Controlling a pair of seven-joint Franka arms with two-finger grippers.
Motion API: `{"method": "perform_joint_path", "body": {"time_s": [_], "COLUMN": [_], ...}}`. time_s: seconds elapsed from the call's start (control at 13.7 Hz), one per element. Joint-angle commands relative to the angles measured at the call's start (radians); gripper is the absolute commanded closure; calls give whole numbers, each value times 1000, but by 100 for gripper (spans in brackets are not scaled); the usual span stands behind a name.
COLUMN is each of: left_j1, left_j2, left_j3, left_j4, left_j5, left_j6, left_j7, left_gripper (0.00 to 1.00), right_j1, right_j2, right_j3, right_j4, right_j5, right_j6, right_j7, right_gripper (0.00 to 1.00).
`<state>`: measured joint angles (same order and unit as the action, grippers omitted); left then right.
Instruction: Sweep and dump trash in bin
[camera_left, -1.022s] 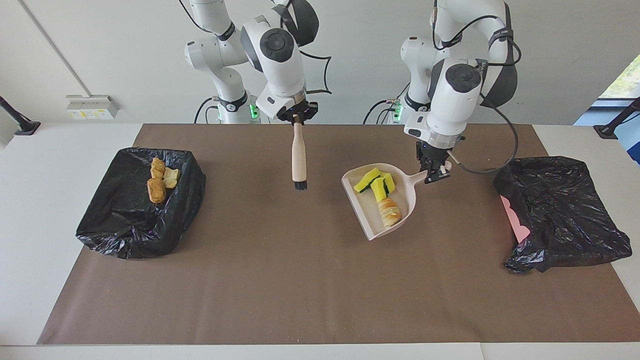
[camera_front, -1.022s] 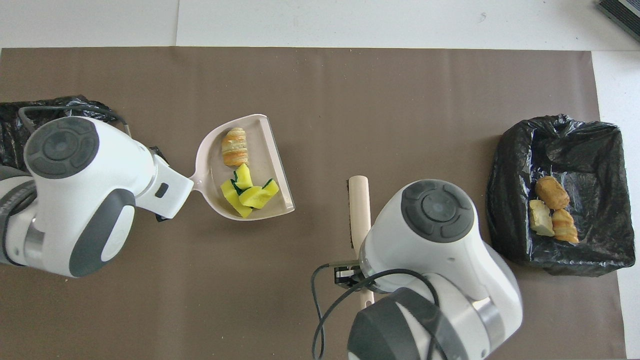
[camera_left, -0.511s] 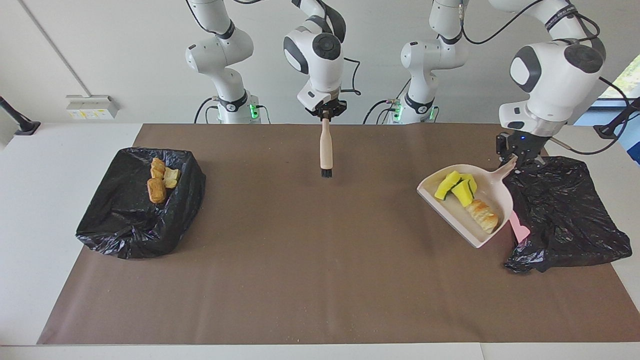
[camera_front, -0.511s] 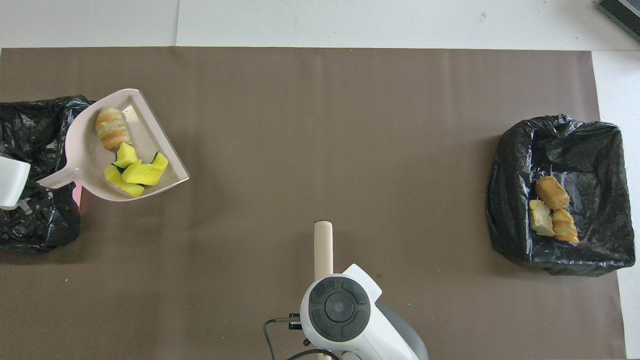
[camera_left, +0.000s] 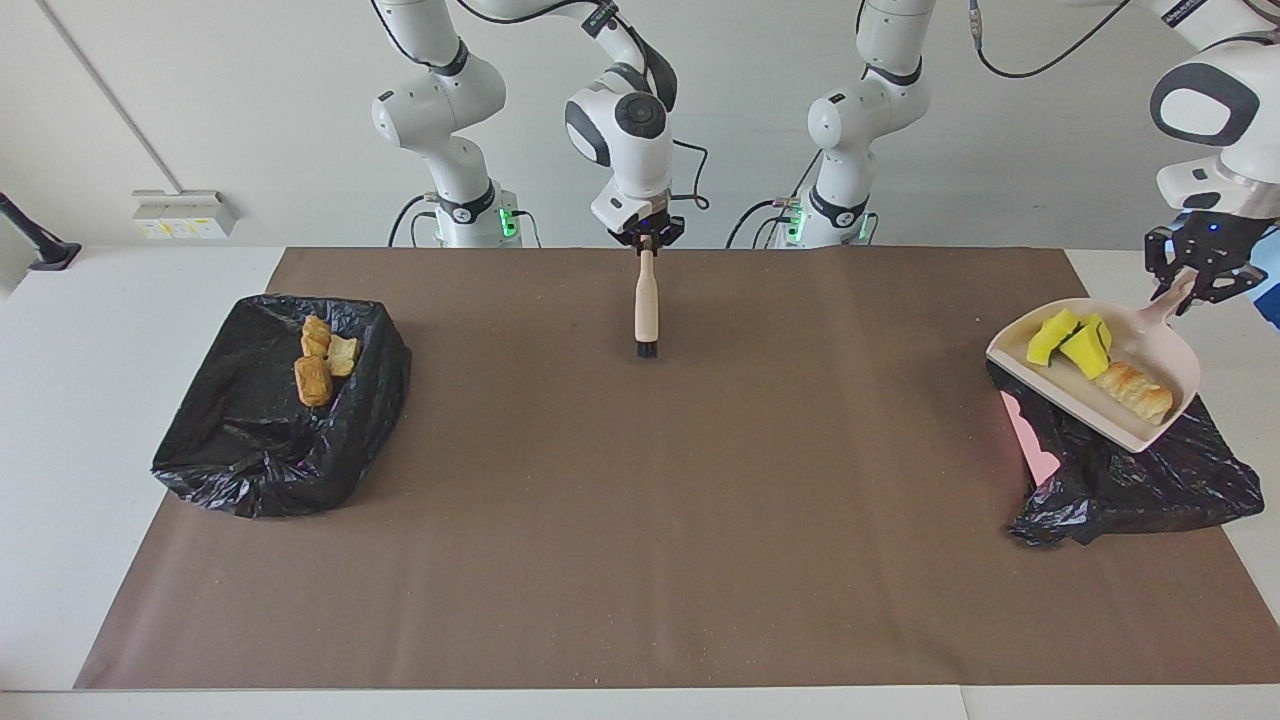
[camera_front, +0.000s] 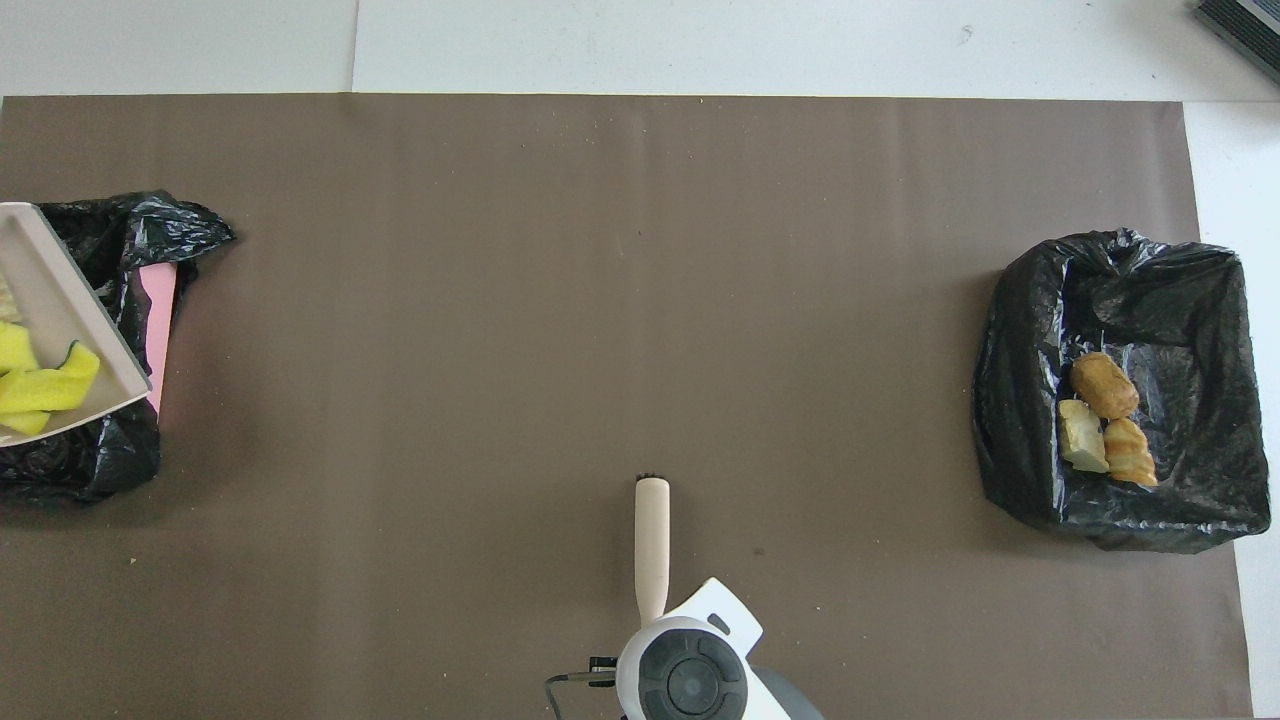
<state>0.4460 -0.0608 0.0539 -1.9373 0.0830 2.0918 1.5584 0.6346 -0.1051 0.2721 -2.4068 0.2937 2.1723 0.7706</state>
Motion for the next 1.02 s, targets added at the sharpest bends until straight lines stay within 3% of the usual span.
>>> {"method": "perform_joint_path", "body": {"time_s": [0.0,0.29,0.58,0.95], "left_j1": [25,29,26,7], "left_j2": [90,209,208,185], "left_j3": [-9,-6,-6,-8], "left_j4": [137,286,252,230], "left_j5": [117,296,503,700], "left_j6": [14,30,77,34], "left_j7": [50,75,69,69], "left_gripper": [100,100,100,100], "right_j1": [19,17,10,-16], "right_j2": [-21,-12,-5,7], "right_j3": [-2,-4,-5,-7], "right_j4": [-35,-43,-43,-41], "right_j5": [15,15,-2,-13], "right_j6": [23,34,35,37], "right_j7": [15,19,13,-10], "right_gripper": [100,100,100,100]}}
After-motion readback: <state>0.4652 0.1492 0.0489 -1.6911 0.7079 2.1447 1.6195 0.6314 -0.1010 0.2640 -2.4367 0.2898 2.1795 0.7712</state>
